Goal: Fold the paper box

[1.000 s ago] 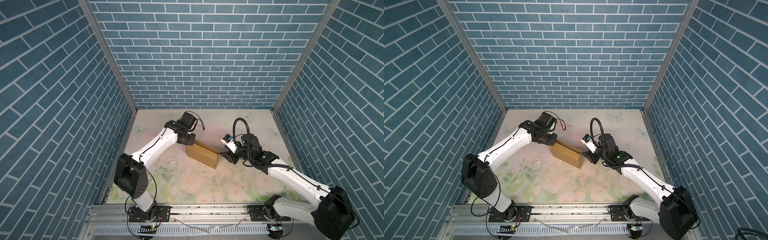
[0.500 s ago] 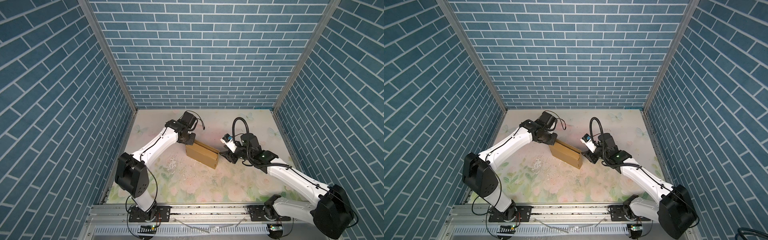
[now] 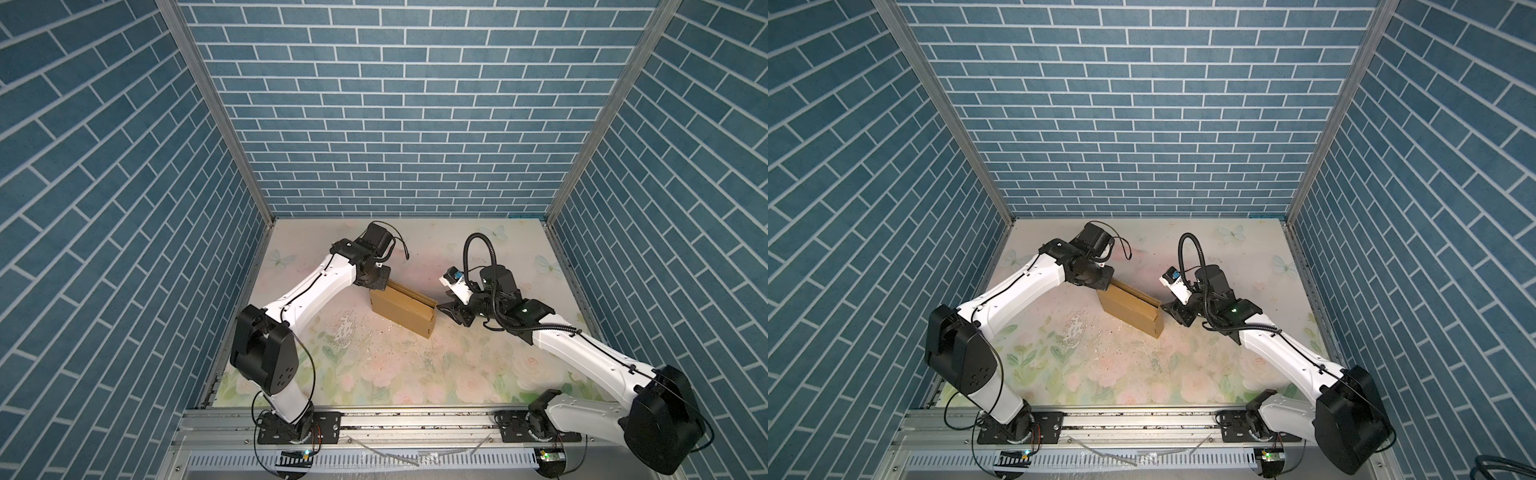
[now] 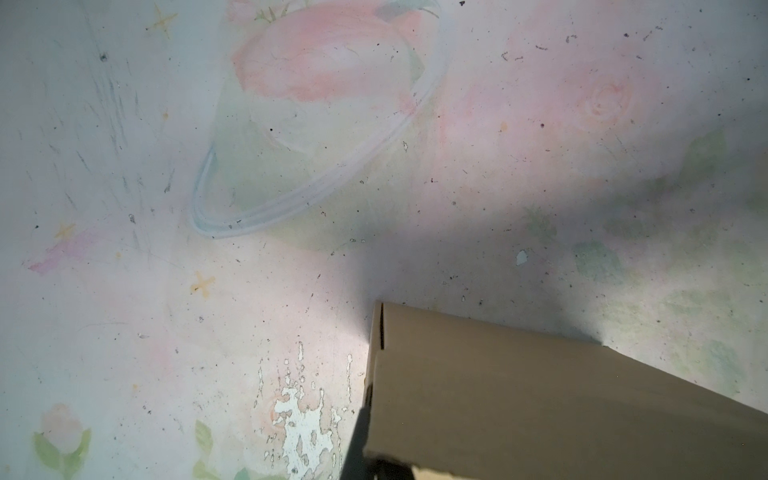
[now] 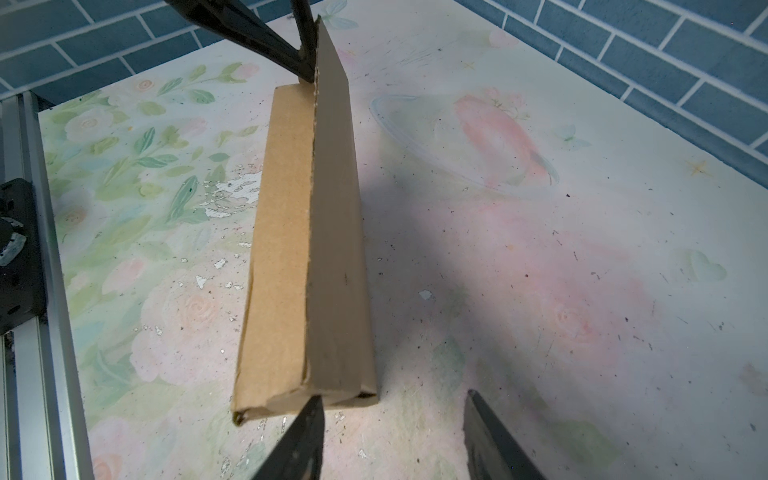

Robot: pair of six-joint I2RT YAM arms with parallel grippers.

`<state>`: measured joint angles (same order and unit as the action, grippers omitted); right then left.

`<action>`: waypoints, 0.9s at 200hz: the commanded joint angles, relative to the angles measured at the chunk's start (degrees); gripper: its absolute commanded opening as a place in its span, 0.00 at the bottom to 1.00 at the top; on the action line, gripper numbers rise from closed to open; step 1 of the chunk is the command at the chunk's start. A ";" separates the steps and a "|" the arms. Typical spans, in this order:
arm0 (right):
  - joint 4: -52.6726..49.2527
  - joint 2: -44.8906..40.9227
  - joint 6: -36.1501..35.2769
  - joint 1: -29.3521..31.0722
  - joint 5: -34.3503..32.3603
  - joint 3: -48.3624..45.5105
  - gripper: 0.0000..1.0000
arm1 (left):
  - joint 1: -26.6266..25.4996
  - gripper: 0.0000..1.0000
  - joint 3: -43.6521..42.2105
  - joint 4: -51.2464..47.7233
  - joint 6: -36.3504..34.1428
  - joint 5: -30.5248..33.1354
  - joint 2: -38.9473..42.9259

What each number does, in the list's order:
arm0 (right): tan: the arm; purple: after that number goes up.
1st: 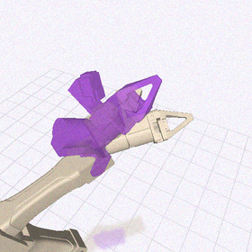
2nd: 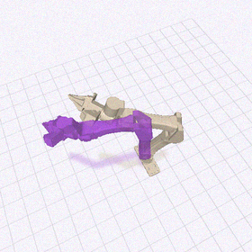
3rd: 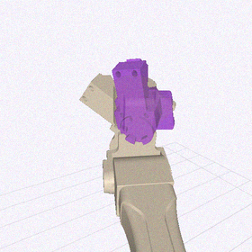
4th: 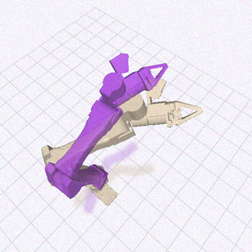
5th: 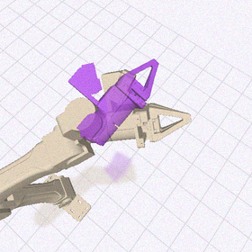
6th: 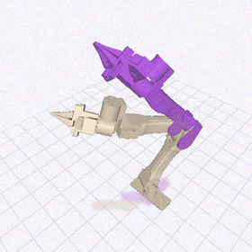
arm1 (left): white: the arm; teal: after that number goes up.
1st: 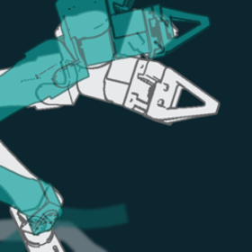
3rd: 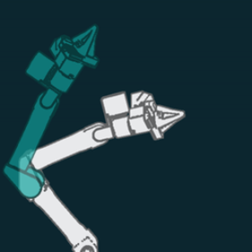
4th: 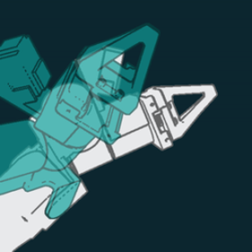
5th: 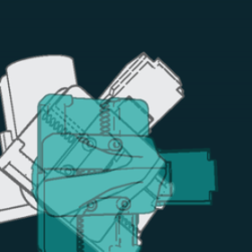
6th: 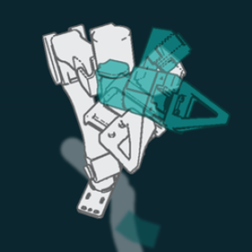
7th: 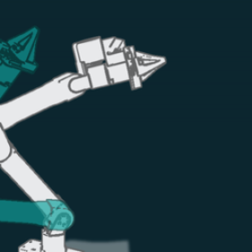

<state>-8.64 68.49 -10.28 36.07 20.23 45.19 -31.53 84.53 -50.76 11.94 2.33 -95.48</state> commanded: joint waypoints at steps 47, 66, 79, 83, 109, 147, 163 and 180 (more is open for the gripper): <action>3.47 0.94 1.94 0.49 2.63 3.59 0.55 | -1.62 0.00 2.21 -1.71 -0.97 -6.48 -0.83; 3.46 0.94 1.94 0.49 2.54 3.68 0.55 | -1.65 0.00 2.38 -1.86 -1.01 -6.55 -0.86; 3.58 0.95 1.85 0.48 2.54 3.68 0.55 | -1.65 0.00 2.57 -2.03 -1.07 -6.55 -0.97; 3.55 0.95 1.85 0.49 2.58 3.66 0.55 | -1.61 0.00 2.59 -2.14 -1.05 -6.62 -1.00; 3.55 1.19 1.84 0.49 2.54 3.71 0.55 | -1.65 0.00 2.83 -2.41 -1.22 -6.71 -1.22; 3.67 1.50 1.76 0.50 2.74 4.08 0.56 | -1.65 0.00 2.84 -2.67 -1.32 -6.65 -1.37; 3.46 1.56 1.76 0.44 2.71 4.29 0.56 | -1.65 0.00 3.01 -2.76 -1.31 -6.63 -1.32; 3.38 1.53 1.69 0.44 2.66 4.38 0.56 | -1.66 0.00 2.96 -2.68 -1.31 -6.55 -1.36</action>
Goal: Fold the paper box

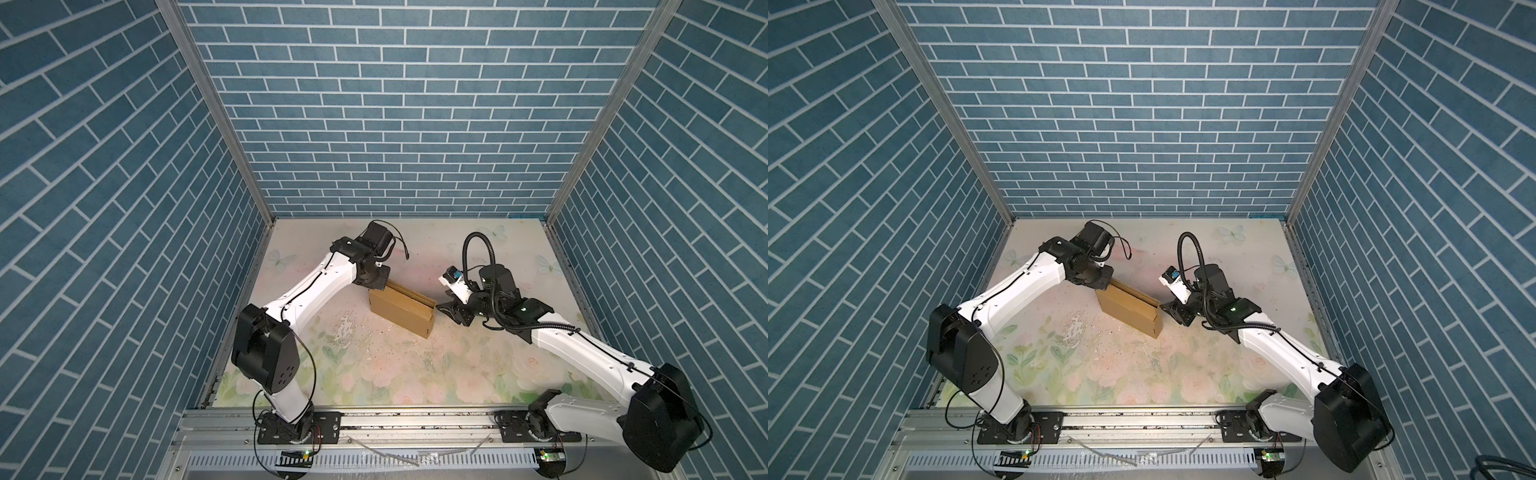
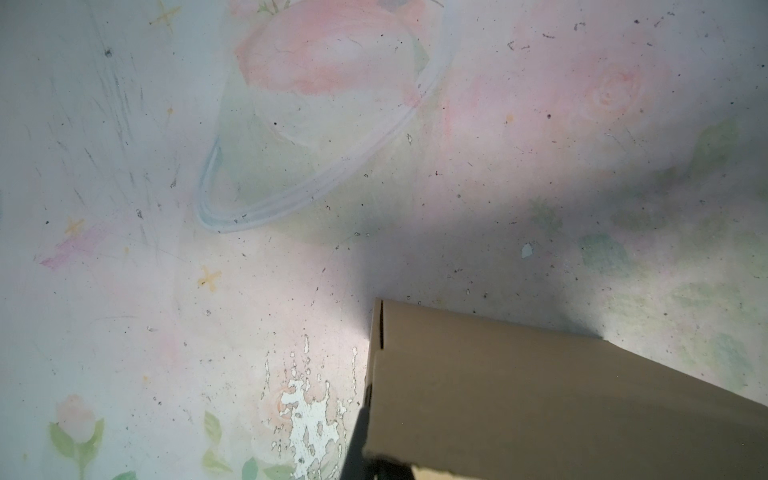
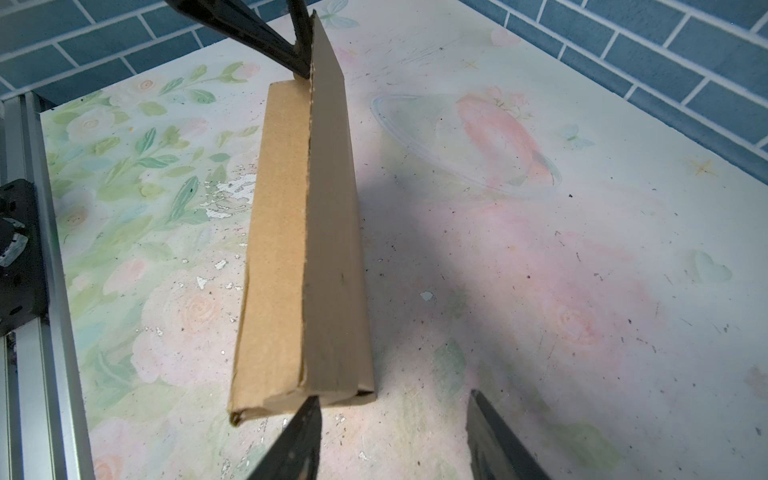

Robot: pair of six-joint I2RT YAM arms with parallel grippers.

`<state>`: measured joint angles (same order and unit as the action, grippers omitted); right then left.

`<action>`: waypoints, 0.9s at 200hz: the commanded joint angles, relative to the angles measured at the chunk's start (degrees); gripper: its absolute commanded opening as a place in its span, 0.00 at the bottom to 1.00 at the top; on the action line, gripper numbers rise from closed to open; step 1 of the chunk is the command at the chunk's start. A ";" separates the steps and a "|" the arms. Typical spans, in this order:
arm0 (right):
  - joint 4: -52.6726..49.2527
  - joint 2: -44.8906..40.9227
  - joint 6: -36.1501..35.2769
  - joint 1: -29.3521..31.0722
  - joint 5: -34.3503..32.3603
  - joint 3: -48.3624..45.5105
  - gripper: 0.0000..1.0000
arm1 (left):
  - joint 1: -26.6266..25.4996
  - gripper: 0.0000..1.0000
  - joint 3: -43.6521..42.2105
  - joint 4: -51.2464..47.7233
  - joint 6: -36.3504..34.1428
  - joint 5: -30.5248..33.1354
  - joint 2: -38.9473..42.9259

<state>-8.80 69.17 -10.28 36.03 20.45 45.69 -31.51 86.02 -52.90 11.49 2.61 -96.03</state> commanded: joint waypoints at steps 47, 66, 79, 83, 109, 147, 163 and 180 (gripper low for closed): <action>3.61 0.71 1.59 0.53 2.32 4.06 0.57 | -1.69 0.00 0.91 -0.27 -0.85 -6.57 -0.74; 3.63 0.63 1.51 0.53 2.32 4.05 0.57 | -1.63 0.00 0.73 -0.03 -0.81 -6.48 -0.65; 3.61 0.66 1.49 0.54 2.48 4.14 0.57 | -1.68 0.00 0.73 -0.01 -0.74 -6.48 -0.63; 3.60 0.62 1.49 0.53 2.49 4.14 0.57 | -1.65 0.00 0.78 -0.01 -0.75 -6.48 -0.71; 3.61 0.66 1.50 0.53 2.76 4.14 0.57 | -1.68 0.00 0.72 0.08 -0.65 -6.57 -0.75; 3.71 0.69 1.49 0.55 2.94 4.05 0.57 | -1.66 0.00 0.99 -0.27 -0.66 -6.54 -0.94; 3.82 0.71 1.49 0.53 3.19 4.05 0.58 | -1.68 0.00 0.91 -0.25 -0.69 -6.57 -0.91; 3.88 0.79 1.41 0.53 3.46 4.14 0.59 | -1.68 0.00 0.77 -0.18 -0.59 -6.74 -0.92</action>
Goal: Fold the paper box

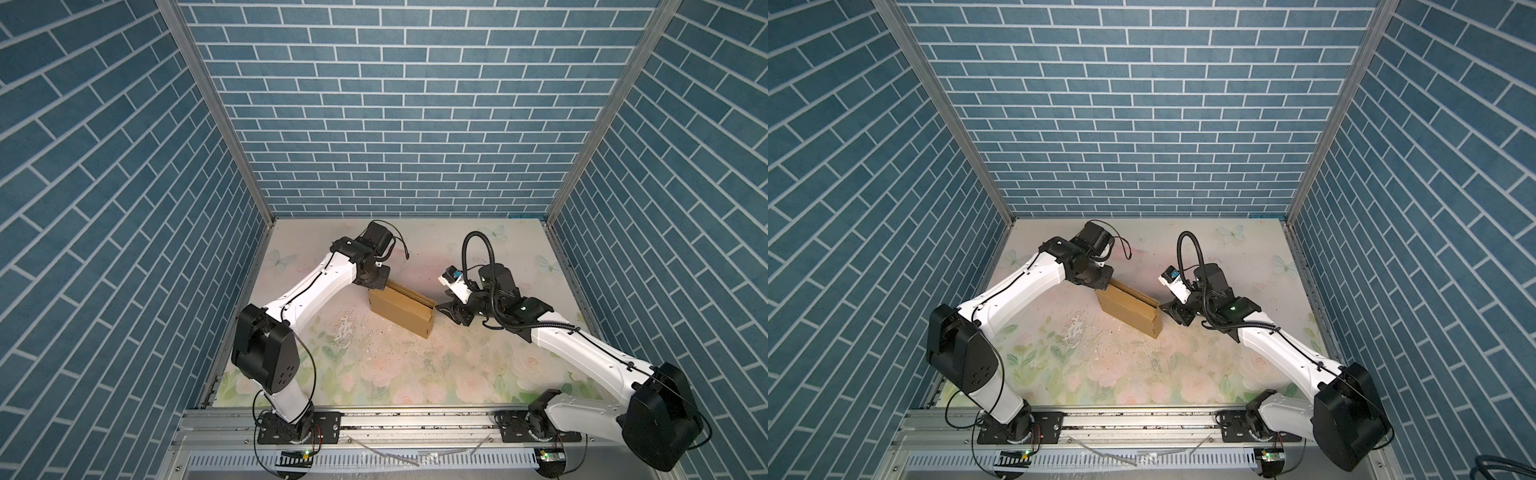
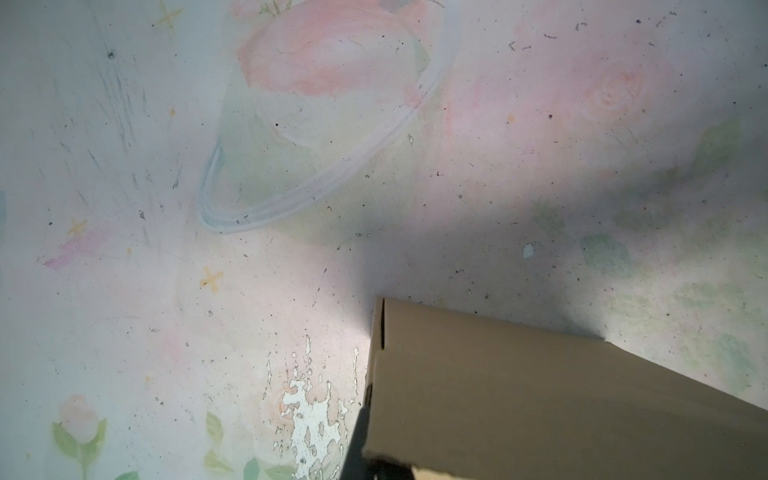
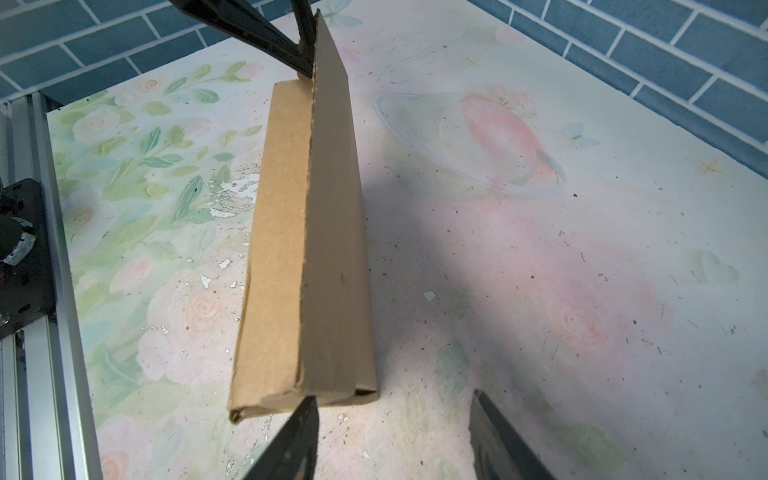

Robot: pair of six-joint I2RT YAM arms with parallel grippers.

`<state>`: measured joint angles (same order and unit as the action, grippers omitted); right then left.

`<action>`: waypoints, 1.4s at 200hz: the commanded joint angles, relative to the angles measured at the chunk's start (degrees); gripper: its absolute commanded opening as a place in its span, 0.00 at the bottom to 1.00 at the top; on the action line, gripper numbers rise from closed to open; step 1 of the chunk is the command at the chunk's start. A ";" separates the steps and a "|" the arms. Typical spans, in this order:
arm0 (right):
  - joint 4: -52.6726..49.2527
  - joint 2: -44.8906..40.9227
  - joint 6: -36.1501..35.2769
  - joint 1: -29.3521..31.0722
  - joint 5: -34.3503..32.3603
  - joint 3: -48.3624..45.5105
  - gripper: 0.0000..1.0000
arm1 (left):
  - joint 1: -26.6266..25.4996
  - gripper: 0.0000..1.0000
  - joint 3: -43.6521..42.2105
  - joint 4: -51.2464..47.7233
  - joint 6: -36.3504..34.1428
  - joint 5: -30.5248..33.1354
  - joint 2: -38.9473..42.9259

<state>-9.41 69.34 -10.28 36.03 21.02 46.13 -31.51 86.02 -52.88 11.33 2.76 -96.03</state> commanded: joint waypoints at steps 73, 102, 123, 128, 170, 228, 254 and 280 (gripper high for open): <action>4.75 0.79 1.14 0.53 3.07 3.88 0.60 | -1.63 0.00 -0.06 0.38 -0.33 -6.83 -1.03; 4.84 1.15 1.14 0.53 3.15 3.99 0.60 | -1.69 0.00 -0.06 0.41 -0.40 -6.81 -1.34; 4.93 1.24 1.14 0.53 3.08 3.62 0.60 | -1.65 0.00 -0.53 0.89 -0.23 -6.63 -1.06; 4.93 1.24 1.14 0.53 3.07 3.49 0.60 | -1.64 0.00 -0.79 1.13 -0.13 -6.49 -0.94; 5.58 0.81 1.14 0.49 2.72 1.81 0.60 | -1.63 0.00 -4.13 4.46 0.63 -5.34 1.22; 6.38 0.09 1.10 0.53 2.36 0.30 0.60 | -1.66 0.00 -8.96 9.46 2.02 -5.21 3.47; 6.42 0.01 1.06 0.60 2.54 -0.12 0.59 | -1.67 0.00 -10.31 10.74 2.47 -5.66 3.66; 6.67 -0.76 0.26 0.53 3.58 -1.32 0.58 | -1.68 0.00 -11.28 11.70 2.57 -5.71 4.46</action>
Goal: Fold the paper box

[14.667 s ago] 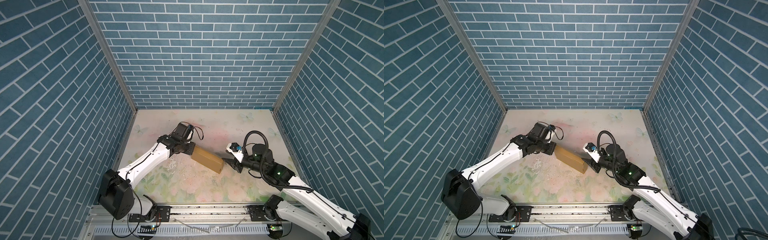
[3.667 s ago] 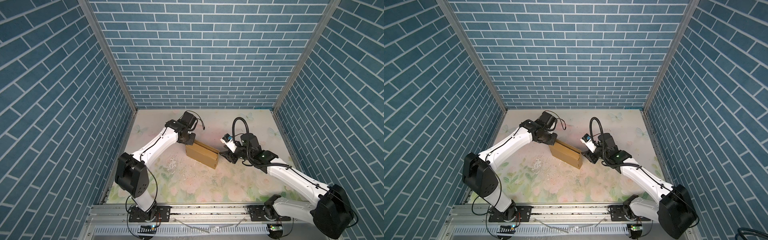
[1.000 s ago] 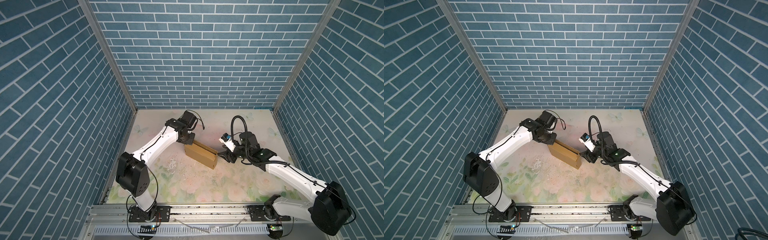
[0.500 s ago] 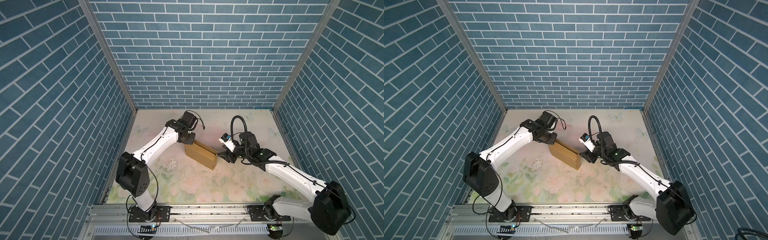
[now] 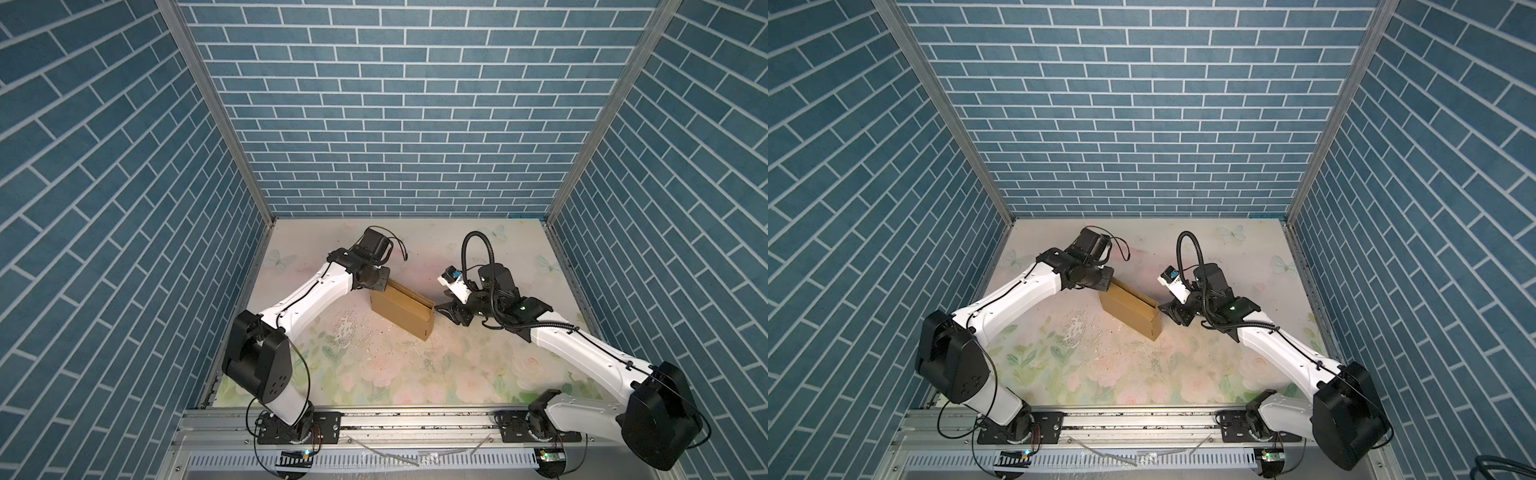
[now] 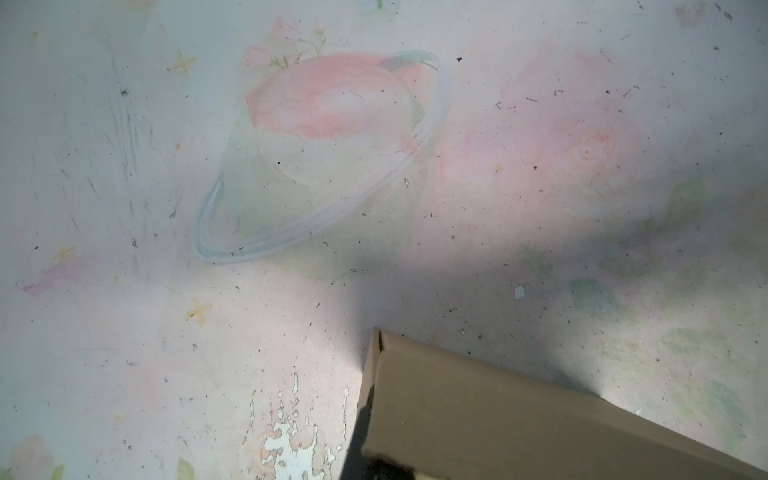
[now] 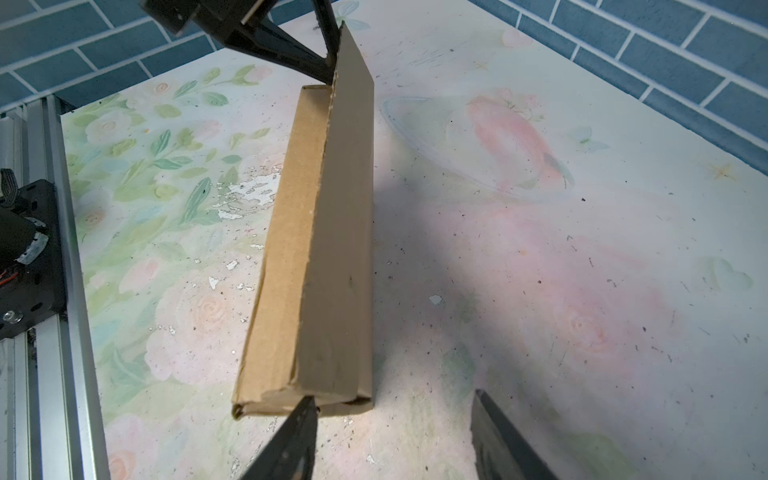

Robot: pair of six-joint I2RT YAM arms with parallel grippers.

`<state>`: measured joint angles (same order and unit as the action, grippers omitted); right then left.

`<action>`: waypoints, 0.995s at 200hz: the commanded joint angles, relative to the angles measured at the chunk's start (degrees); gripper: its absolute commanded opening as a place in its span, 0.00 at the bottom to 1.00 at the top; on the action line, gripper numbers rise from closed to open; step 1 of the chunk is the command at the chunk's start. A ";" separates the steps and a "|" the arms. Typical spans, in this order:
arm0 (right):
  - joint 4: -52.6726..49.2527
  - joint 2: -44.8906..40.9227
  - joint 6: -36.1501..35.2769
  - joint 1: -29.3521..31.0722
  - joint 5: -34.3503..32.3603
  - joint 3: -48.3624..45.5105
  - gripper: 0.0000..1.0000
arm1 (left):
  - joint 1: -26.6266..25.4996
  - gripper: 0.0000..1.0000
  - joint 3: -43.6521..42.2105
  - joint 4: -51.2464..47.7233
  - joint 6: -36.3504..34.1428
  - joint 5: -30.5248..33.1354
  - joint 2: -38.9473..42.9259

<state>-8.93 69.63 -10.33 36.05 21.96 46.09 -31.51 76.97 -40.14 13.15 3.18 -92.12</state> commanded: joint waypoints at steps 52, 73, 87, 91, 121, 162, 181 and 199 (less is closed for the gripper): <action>9.07 -2.91 -0.18 0.60 4.94 -5.05 0.57 | -1.66 0.00 -4.15 0.73 1.10 -6.17 2.16; 9.54 -3.35 -0.54 0.69 5.43 -5.95 0.57 | -1.67 0.00 -5.10 1.40 1.35 -6.02 2.88; 9.51 -3.52 -1.05 0.69 5.33 -6.39 0.57 | -1.67 0.00 -5.55 1.87 1.49 -5.99 3.25; 9.41 -3.53 -1.14 0.69 5.38 -6.44 0.57 | -1.69 0.00 -5.66 2.03 1.45 -5.99 3.34; 9.30 -3.31 -1.59 0.77 5.30 -6.45 0.56 | -1.67 0.00 -6.43 2.84 1.62 -5.82 3.70; 8.93 -3.95 -2.09 0.98 4.59 -6.10 0.53 | -1.63 0.00 -7.18 3.42 1.71 -5.82 3.87; 8.59 -4.46 -2.51 0.95 4.46 -5.72 0.52 | -1.68 0.00 -7.34 3.62 1.71 -5.65 4.05; 7.99 -4.67 -2.85 1.03 4.41 -5.42 0.50 | -1.65 0.00 -7.72 3.75 1.78 -5.48 4.22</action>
<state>-2.92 66.50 -11.46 36.38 25.76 40.53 -31.62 71.29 -34.39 14.17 2.02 -88.38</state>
